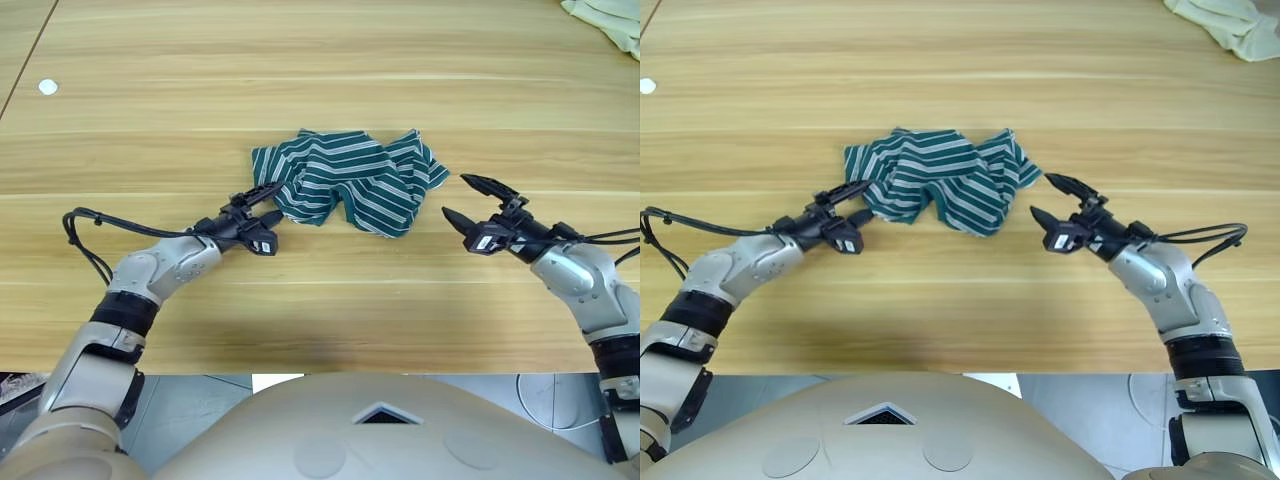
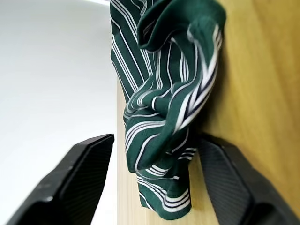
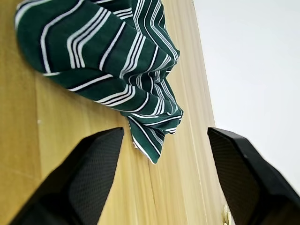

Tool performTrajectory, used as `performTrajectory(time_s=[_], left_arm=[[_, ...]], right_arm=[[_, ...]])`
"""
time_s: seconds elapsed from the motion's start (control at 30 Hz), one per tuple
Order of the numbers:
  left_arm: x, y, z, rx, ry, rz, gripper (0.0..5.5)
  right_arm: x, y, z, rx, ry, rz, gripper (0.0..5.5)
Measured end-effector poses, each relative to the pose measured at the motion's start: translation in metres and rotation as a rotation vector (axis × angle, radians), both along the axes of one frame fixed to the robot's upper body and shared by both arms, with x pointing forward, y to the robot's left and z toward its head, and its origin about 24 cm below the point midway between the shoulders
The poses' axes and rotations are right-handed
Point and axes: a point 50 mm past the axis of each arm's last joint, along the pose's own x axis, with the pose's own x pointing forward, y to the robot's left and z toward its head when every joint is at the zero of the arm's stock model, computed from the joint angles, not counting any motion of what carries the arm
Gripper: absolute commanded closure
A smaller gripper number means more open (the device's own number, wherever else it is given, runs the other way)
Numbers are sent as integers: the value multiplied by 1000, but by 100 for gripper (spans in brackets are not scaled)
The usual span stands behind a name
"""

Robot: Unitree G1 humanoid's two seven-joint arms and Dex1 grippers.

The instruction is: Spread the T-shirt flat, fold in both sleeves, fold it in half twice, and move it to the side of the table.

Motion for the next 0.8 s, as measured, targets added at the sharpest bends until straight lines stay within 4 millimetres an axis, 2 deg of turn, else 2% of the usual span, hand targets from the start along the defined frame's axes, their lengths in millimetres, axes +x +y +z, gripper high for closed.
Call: performTrajectory(time_s=[0.17,0.37,0.57,0.8], left_arm=[[0,1,-1,-8,-6,11,354],[6,2,3,-41,-46,43,460],[6,-1,4,-72,-59,34,547],[5,-1,9,-120,-85,44,547]], right_arm=[[2,3,-1,4,3,11,220],[-9,15,-29,-22,154,77,220],[-9,15,-33,-29,171,91,220],[-5,20,-32,-21,160,123,220]])
